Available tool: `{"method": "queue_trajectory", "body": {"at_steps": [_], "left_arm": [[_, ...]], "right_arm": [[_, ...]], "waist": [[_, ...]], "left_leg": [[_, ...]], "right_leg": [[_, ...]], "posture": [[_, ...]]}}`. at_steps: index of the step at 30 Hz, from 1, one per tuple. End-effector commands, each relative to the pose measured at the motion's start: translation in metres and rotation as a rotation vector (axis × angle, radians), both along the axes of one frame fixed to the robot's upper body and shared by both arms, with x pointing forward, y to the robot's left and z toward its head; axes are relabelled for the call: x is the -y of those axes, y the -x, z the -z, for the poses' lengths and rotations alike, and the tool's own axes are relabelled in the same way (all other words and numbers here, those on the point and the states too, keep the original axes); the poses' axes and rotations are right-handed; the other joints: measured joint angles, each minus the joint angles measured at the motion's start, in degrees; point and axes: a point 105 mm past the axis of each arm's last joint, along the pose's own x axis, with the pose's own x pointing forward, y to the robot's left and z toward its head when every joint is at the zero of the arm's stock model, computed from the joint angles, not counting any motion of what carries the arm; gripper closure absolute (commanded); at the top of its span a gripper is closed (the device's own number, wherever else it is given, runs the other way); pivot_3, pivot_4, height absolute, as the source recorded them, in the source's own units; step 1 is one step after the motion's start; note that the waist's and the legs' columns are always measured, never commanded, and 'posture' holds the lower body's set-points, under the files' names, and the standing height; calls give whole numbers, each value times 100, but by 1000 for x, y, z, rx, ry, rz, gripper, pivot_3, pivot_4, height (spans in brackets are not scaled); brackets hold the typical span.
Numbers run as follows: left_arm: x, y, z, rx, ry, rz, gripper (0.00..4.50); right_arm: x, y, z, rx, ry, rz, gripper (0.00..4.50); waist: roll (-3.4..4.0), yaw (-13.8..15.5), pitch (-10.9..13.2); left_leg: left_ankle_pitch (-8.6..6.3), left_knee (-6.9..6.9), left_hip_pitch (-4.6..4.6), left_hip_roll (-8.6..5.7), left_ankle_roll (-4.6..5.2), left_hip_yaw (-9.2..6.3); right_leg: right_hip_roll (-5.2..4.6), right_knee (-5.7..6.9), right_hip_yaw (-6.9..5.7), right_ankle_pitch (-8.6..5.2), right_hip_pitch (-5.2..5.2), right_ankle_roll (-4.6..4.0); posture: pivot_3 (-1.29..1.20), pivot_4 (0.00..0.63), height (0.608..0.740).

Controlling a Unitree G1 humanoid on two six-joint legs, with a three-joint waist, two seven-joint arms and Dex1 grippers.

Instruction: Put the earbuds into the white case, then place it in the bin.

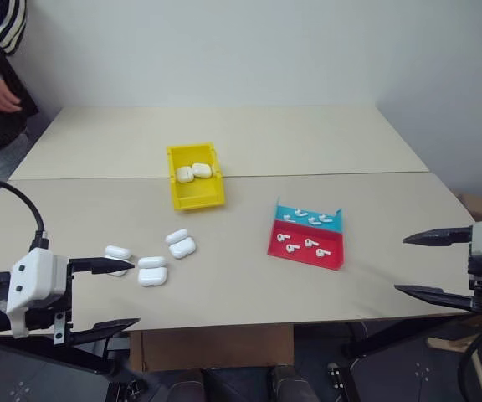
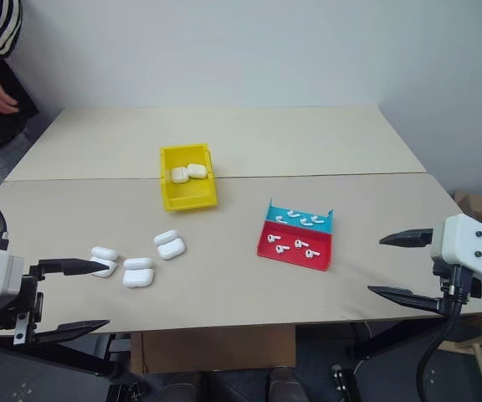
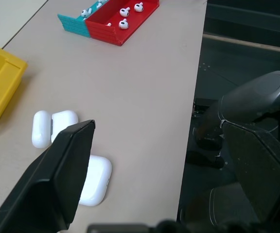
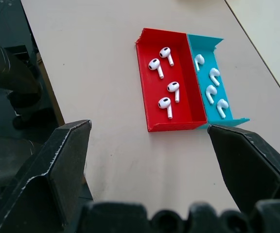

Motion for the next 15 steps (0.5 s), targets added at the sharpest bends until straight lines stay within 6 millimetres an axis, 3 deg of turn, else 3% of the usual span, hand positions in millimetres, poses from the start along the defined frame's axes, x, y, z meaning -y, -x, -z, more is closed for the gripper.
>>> {"method": "queue_trajectory", "body": {"at_steps": [1, 9, 15], "left_arm": [[2, 0, -5, 6, 2, -2, 0], [2, -11, -8, 45, -18, -110, 0], [-1, -20, -9, 47, -85, -288, 0]], "right_arm": [[-2, 1, -6, 31, 21, -18, 59], [-1, 2, -6, 25, 20, -14, 59], [-3, 0, -7, 21, 16, -15, 59]], "waist": [[0, 0, 0], [0, -2, 0], [-1, -1, 0]], "left_leg": [[0, 0, 0, 0, 0, 0], [0, 0, 0, 0, 0, 0], [0, 0, 1, 0, 0, 0]], "right_leg": [[0, 0, 0, 0, 0, 0], [0, 1, 0, 0, 0, 0], [0, 3, 1, 1, 1, 1]], "posture": [[0, 150, 740], [0, 150, 740], [0, 150, 740]]}}
